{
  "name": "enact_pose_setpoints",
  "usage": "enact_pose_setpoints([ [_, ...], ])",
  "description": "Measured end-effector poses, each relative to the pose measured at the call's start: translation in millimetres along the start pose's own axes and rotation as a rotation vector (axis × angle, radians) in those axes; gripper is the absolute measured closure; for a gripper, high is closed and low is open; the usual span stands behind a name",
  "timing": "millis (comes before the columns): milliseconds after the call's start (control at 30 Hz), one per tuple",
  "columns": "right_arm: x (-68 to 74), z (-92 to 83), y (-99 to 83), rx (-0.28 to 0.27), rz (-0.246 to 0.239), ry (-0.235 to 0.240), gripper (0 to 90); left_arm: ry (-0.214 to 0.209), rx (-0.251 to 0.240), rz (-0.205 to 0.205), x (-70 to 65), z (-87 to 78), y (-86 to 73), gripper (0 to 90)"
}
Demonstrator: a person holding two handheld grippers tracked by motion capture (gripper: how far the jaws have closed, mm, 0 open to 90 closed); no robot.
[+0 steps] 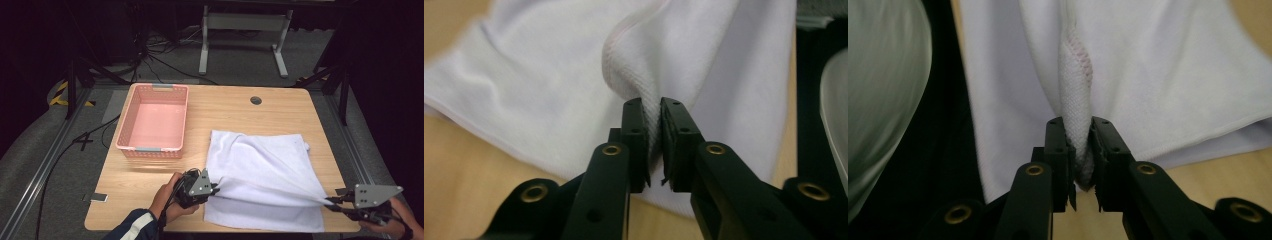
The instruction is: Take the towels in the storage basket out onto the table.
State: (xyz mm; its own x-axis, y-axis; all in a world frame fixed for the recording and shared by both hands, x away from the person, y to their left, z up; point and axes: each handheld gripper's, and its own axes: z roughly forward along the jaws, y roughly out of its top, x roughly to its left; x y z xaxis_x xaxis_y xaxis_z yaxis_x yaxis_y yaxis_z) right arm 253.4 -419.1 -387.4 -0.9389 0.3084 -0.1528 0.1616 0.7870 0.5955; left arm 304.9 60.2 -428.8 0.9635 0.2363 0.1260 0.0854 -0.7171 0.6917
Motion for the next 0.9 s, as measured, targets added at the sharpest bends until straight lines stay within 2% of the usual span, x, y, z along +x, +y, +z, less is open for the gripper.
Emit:
enact_pose_setpoints([
  [33,2.2,5.2,-2.2,0.038,-0.005,0.018,73.7,-0.022,0.017,-0.014,-2.5,2.7,-5.0,76.7],
  [67,5.6,13.8,-6.7,0.098,0.001,0.056,68.8,-0.039,0.035,-0.026,-4.2,4.9,-8.0,69.7],
  [100,5.6,13.8,-6.7,0.098,0.001,0.056,68.8,-0.054,0.069,-0.024,-6.1,6.7,-11.2,69.7],
  [133,7.1,17.7,-9.1,0.121,0.0,0.058,64.1,-0.058,0.082,-0.022,-8.0,8.1,-13.6,64.0],
  [167,7.9,20.1,-11.3,0.137,0.008,0.063,59.4,-0.062,0.085,-0.038,-9.8,7.6,-15.7,58.8],
  [200,7.8,20.6,-13.1,0.146,0.011,0.054,57.0,-0.059,0.078,-0.038,-8.5,6.6,-16.1,54.2],
  [233,6.7,19.5,-13.7,0.138,0.018,0.047,54.7,-0.047,0.049,-0.062,-5.2,4.1,-15.2,50.8],
  [300,-2.7,12.4,-11.9,0.057,0.075,-0.008,51.7,-0.033,-0.025,-0.12,2.4,-0.6,-10.1,45.1],
  [400,-25.6,3.5,-1.4,-0.061,0.179,-0.125,52.3,-0.017,-0.147,-0.183,14.4,-0.8,2.1,40.7],
  [433,-35.2,2.0,4.0,-0.103,0.236,-0.165,54.0,-0.017,-0.153,-0.191,17.9,3.2,7.5,39.9],
  [467,-43.5,2.6,9.3,-0.137,0.26,-0.172,54.2,0.001,-0.131,-0.181,20.2,9.1,13.1,40.1],
  [500,-53.4,11.6,20.5,-0.148,0.259,-0.172,60.9,0.002,-0.106,-0.166,23.5,15.6,16.8,43.3],
  [533,-53.4,11.6,20.5,-0.148,0.259,-0.172,60.9,-0.035,-0.093,-0.167,27.1,21.4,18.5,43.3],
  [567,-54.0,18.9,25.6,-0.116,0.246,-0.149,62.8,-0.078,-0.091,-0.179,28.5,27.2,19.1,45.2],
  [633,-46.2,33.2,32.0,-0.059,0.181,-0.079,61.0,-0.124,0.002,-0.165,28.0,36.5,19.7,41.2],
  [667,-39.4,40.2,32.3,-0.023,0.158,-0.013,58.0,-0.141,0.009,-0.171,26.6,38.2,17.9,39.6],
  [733,-27.2,49.1,28.5,0.035,0.134,0.06,54.8,-0.138,0.032,-0.179,24.5,39.0,13.4,41.5],
  [800,-20.6,54.9,21.2,0.093,0.138,0.087,52.7,-0.145,0.042,-0.2,23.1,39.3,8.5,43.8],
  [833,-16.2,55.4,14.1,0.114,0.151,0.128,52.7,-0.155,0.054,-0.202,19.8,37.9,4.0,49.1],
  [900,-11.8,53.6,8.0,0.149,0.167,0.145,53.3,-0.164,0.067,-0.18,15.7,36.4,0.6,59.1],
])
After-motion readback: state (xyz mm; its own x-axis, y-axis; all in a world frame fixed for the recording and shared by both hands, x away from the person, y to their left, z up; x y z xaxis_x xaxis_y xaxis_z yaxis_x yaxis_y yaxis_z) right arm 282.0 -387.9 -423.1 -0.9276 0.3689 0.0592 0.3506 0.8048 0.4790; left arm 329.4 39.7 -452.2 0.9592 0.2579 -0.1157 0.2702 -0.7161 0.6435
